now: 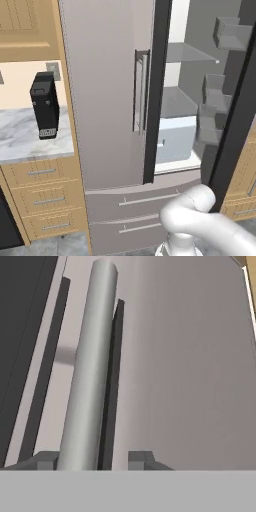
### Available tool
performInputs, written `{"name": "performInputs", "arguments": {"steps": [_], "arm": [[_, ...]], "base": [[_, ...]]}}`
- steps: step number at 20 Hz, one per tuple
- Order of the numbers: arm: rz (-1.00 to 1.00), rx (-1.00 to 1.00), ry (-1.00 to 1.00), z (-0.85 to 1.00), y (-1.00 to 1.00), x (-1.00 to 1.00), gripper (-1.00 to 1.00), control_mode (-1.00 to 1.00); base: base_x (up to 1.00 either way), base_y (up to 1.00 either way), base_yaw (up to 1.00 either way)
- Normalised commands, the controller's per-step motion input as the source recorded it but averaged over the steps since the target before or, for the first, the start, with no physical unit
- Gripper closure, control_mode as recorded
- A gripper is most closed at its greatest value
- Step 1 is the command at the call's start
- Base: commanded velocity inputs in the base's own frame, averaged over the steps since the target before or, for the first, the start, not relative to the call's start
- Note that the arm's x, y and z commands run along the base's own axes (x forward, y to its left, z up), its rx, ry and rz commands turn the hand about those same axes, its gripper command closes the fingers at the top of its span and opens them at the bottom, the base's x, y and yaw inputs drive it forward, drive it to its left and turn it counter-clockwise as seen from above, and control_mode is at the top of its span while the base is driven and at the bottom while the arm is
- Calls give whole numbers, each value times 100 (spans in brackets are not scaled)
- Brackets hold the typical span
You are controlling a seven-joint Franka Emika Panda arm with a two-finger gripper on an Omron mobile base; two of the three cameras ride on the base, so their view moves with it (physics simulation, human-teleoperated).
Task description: Gather the mushroom and bell pepper from the fridge and place them on a tray on the dining counter. Then gather the fishs from the fridge and place them on the other tray.
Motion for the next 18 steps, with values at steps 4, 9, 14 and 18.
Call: {"name": "performInputs", "arguments": {"steps": [4,9,14,18], "arm": [[14,0,6,0,-54,0,100,-100],[7,0,4,0,-40,0,100,-100],[1,0,7,0,-15,-8,-100,-100],[-4,0,3,0,-11,-69,-100,-100]], "base": [[0,0,0],[0,0,0],[0,0,0],[0,0,0]]}}
